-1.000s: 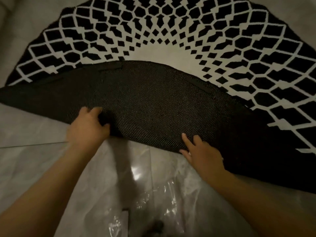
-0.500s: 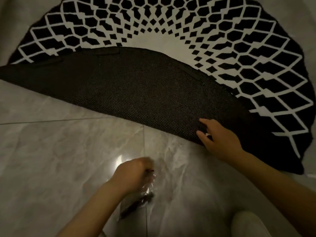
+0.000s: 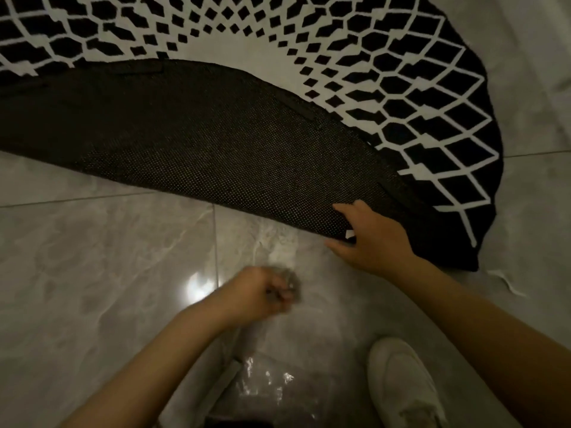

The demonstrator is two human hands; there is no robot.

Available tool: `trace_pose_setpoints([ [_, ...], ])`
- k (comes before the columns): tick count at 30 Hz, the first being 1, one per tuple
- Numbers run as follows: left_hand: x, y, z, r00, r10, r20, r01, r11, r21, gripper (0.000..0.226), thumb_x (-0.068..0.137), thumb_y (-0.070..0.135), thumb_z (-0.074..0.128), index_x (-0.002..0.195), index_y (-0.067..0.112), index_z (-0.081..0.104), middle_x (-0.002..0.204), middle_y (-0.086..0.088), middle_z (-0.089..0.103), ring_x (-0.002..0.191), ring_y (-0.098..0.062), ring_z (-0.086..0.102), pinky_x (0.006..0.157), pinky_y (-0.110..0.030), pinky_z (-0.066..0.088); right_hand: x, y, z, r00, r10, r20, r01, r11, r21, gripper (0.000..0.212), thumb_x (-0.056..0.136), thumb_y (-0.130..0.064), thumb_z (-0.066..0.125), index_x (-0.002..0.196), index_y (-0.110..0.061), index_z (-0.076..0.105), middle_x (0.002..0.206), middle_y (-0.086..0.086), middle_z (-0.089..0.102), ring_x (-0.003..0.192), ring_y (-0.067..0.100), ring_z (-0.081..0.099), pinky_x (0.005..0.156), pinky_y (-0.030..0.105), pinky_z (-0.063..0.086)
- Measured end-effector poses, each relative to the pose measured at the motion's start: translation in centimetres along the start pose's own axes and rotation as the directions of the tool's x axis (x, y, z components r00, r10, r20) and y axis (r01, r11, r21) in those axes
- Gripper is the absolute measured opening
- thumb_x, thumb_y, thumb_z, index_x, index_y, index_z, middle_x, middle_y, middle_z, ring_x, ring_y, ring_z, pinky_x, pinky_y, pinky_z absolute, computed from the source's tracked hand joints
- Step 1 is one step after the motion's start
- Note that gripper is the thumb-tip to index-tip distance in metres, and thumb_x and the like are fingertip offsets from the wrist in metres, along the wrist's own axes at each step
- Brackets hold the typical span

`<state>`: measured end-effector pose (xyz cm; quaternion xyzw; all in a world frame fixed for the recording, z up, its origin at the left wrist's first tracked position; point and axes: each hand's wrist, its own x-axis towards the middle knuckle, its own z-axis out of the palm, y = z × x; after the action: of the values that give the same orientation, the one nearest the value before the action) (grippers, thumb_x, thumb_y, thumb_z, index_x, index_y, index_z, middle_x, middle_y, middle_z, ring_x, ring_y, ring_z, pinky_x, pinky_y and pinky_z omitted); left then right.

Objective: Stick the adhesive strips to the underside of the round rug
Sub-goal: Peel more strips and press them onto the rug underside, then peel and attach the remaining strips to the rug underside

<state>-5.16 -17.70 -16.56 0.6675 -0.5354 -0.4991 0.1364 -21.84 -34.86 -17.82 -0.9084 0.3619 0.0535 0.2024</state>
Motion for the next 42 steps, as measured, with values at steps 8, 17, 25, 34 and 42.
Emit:
trace_pose_setpoints([
  [8,5.4,0.6,-4.2,0.791,-0.134,-0.597,0.137,0.99,-0.042,0.022,0.095,0.02,0.052,0.078,0.009,0.061,0.079,-0.011,0.059,0.077,-0.026,0.057,0.068,-0.031,0.037,0.4,2.1,1.0,0.949,0.115,0.292,0.012,0.917,-0.399,0.061,0.101,-0.033,0.034,0.151,-0.02,0.001,0.147,0.004,0.025,0.112,0.026,0.05,0.076,0.034,0.043],
  [17,2.9,-0.9,-3.9,0.605,-0.403,-0.687,0.434,0.89,-0.14,0.062,0.075,0.045,0.073,0.127,0.016,0.055,0.127,-0.01,0.035,0.107,-0.026,0.051,0.093,-0.033,0.043,-1.6,-8.8,4.9,0.94,-0.027,0.34,0.167,0.906,-0.39,0.081,0.054,-0.024,0.086,0.118,0.014,0.056,0.094,0.024,0.065,0.052,0.029,0.064,0.035,0.033,0.046],
  [25,-0.1,-4.5,-3.3,0.513,-0.344,-0.786,0.336,0.923,-0.185,0.047,0.078,0.014,0.074,0.122,0.006,0.059,0.122,-0.015,0.041,0.104,-0.016,0.046,0.09,-0.016,0.032,-2.3,-10.8,5.1,0.948,-0.103,0.303,0.096,0.995,0.037,0.057,0.097,-0.045,0.036,0.144,-0.014,0.029,0.137,0.007,0.038,0.104,0.029,0.058,0.078,0.038,0.05],
  [34,0.0,-6.2,-2.8,0.352,-0.69,-0.632,0.279,0.722,-0.633,0.087,0.083,0.02,0.07,0.151,0.016,0.016,0.145,-0.019,0.029,0.131,-0.031,0.034,0.108,-0.035,0.03,3.3,-2.2,2.5,0.841,0.501,0.205,-0.539,0.736,0.409,0.073,0.078,-0.053,0.066,0.136,-0.017,0.039,0.112,0.001,0.057,0.106,0.021,0.057,0.087,0.032,0.042],
  [42,2.2,-6.3,-4.7,0.45,-0.636,-0.627,0.254,0.765,-0.592,0.086,0.084,0.02,0.069,0.151,0.018,0.017,0.141,-0.014,0.03,0.13,-0.027,0.037,0.108,-0.028,0.028,4.7,-1.9,1.2,0.932,0.361,0.038,-0.315,0.75,0.582,0.026,0.089,-0.03,0.061,0.088,-0.005,0.066,0.09,0.004,0.068,0.089,0.02,0.063,0.083,0.035,0.051],
])
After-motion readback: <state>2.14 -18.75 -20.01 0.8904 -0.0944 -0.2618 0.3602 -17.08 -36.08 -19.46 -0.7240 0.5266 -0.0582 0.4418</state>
